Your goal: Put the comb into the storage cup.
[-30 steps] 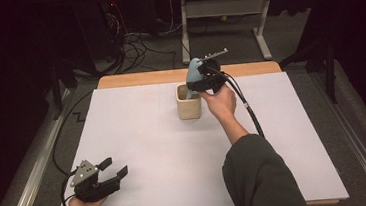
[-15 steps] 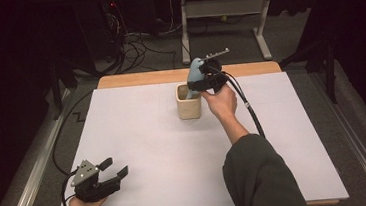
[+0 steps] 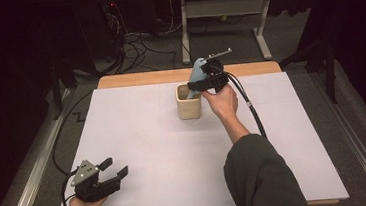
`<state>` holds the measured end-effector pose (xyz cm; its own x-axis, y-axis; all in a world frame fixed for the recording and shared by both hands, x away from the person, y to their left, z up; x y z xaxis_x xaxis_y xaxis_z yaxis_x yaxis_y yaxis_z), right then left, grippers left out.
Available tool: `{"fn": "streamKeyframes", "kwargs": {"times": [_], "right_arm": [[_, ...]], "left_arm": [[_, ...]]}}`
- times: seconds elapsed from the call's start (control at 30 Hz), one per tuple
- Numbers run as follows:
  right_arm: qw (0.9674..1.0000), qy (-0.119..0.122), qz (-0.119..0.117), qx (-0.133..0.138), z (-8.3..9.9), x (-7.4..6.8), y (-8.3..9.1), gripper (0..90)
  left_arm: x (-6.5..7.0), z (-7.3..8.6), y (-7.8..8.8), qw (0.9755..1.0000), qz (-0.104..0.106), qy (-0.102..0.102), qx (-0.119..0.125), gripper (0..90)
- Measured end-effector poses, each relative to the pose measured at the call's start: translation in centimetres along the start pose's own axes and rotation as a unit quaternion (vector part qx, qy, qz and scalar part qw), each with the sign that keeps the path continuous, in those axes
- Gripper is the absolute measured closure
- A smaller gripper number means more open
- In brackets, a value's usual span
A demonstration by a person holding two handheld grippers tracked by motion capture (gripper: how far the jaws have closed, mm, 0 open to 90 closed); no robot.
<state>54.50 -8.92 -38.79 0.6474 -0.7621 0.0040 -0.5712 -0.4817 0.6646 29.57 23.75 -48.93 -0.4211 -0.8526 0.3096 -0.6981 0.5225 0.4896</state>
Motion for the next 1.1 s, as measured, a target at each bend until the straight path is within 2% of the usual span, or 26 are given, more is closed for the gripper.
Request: {"fn": "streamKeyframes", "kwargs": {"times": [0.33, 0.43, 0.53, 0.8, 0.93, 1.1], "right_arm": [[1.0, 0.004, -0.002, -0.003, 0.3, 0.0, 0.3, 28.3], [0.9999, 0.0, -0.002, 0.011, 0.4, 0.1, 0.6, 29.8], [1.0, -0.004, -0.003, 0.004, 1.0, 0.4, 0.8, 29.4], [0.9996, 0.009, -0.002, 0.027, 1.1, 0.3, 2.7, 30.9], [0.9995, 0.002, -0.004, 0.031, 1.6, 0.6, 3.3, 31.6], [0.9993, 0.005, 0.002, 0.037, 2.0, 1.0, 4.0, 32.5]], "left_arm": [[0.0, 0.0, 0.0, 1.0, -0.001, -0.001, -0.001, 31.9], [0.0, 0.0, 0.0, 1.0, -0.001, -0.002, -0.002, 31.9], [0.0, 0.0, 0.0, 1.0, 0.0, -0.002, -0.003, 31.9], [0.0, 0.0, -0.1, 1.0, -0.002, -0.003, -0.004, 32.0], [0.0, 0.1, -0.1, 1.0, -0.002, -0.001, -0.004, 32.0], [-0.1, 0.1, -0.1, 1.0, -0.002, 0.001, -0.005, 32.0]]}}
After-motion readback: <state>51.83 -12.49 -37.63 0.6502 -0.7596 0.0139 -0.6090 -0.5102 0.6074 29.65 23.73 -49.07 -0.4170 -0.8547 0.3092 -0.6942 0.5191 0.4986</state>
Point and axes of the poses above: each handheld gripper's, and its own axes: y roughly backward along the jaws, z roughly out of its underside, x roughly to its right, the point moved 5 cm from there along -y, roughly forward along the jaws, and after that the axes turned 12 degrees about y, right-handed, at the moved point
